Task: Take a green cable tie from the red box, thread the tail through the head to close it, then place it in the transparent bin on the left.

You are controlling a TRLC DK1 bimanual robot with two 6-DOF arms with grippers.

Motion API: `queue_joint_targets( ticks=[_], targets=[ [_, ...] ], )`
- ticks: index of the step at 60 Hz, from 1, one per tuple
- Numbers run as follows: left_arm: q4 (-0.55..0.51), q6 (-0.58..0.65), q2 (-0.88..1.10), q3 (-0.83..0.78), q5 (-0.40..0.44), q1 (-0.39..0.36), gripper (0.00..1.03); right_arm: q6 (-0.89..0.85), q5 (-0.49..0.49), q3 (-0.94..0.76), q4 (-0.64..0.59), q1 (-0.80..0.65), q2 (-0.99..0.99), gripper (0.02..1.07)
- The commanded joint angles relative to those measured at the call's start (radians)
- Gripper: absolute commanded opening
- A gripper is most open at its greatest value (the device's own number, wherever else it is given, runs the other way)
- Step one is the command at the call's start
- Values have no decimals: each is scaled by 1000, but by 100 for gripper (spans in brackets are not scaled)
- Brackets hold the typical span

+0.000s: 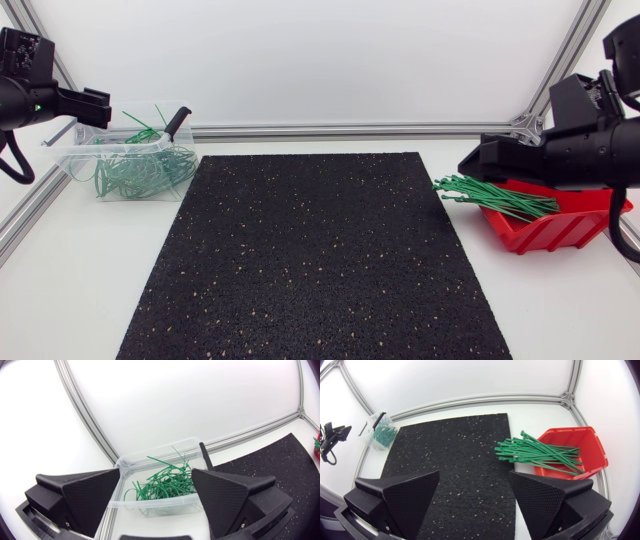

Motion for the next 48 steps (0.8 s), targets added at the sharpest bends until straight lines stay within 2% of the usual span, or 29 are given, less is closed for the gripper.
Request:
queue_joint_targets(
  ticks=[1, 13, 20, 34, 48],
  targets=[
    [12, -14, -99, -96, 5, -22, 100, -85, 15, -65, 24, -59, -73, 102],
    [18, -9, -323, -276, 6, -79, 100, -215, 16, -184, 42, -194, -253, 102],
    [94, -39, -475, -414, 6, -95, 100, -260, 24, -264, 76, -242, -372, 102],
    [170, -115, -746, -641, 5, -97, 100, -315, 114, -453, 225, -242, -595, 102],
    [154, -179, -877, -753, 32, -104, 99, -291, 104, -584, 350, -226, -692, 102]
  ],
)
